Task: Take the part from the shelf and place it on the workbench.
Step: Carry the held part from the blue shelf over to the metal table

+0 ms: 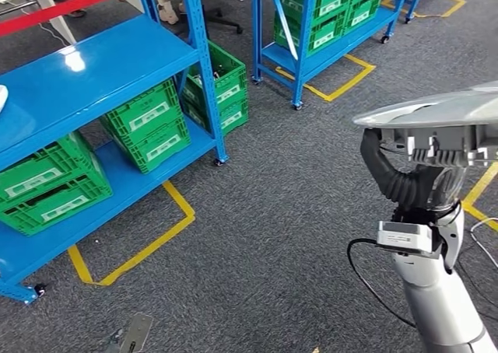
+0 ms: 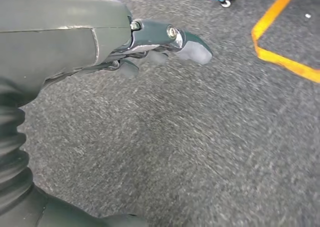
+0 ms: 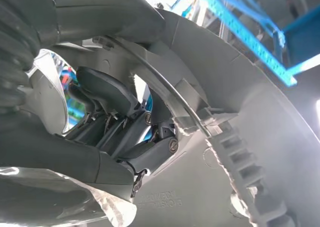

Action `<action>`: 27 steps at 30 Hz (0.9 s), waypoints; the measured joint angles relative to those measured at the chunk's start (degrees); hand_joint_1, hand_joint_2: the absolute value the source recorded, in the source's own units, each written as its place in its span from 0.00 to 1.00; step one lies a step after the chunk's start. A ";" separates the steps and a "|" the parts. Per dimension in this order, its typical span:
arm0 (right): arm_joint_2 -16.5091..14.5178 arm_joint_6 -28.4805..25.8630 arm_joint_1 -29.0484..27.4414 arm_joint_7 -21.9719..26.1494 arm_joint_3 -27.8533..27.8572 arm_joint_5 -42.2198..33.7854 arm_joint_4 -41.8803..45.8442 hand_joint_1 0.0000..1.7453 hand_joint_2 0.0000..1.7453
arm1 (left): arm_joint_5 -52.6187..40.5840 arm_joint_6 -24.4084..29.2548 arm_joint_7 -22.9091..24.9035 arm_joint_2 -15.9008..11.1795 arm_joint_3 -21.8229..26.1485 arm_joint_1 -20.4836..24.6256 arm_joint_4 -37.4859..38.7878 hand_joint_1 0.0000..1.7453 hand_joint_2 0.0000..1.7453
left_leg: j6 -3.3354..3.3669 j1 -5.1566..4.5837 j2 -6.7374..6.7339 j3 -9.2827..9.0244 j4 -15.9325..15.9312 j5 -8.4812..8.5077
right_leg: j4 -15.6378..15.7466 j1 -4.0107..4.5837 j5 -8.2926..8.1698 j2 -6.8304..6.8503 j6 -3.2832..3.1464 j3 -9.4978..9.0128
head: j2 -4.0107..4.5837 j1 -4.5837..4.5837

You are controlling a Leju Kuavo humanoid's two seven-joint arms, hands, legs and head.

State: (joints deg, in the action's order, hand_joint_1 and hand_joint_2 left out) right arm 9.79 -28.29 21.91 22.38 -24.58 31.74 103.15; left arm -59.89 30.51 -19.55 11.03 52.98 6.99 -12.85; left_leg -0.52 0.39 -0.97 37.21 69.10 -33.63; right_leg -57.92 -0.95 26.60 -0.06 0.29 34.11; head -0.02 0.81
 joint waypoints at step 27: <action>4.30 2.12 -2.94 -1.78 3.16 1.98 2.50 1.00 1.00 | 0.22 -0.03 -0.04 -0.29 0.04 -0.64 0.00 0.00 1.00 | 0.48 -0.23 -3.49 -3.67 -10.06 6.01 | -0.24 0.23 -0.03 1.77 0.66 0.45 | 0.00 0.55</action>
State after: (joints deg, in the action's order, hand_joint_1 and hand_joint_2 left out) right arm 14.09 -26.17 18.96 20.60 -21.42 33.72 105.65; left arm -59.67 30.48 -19.59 10.74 53.02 6.35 -12.85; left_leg -0.04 0.16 -4.46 33.53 59.04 -27.62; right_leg -58.16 -0.72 26.57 1.71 0.95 34.56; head -0.02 1.37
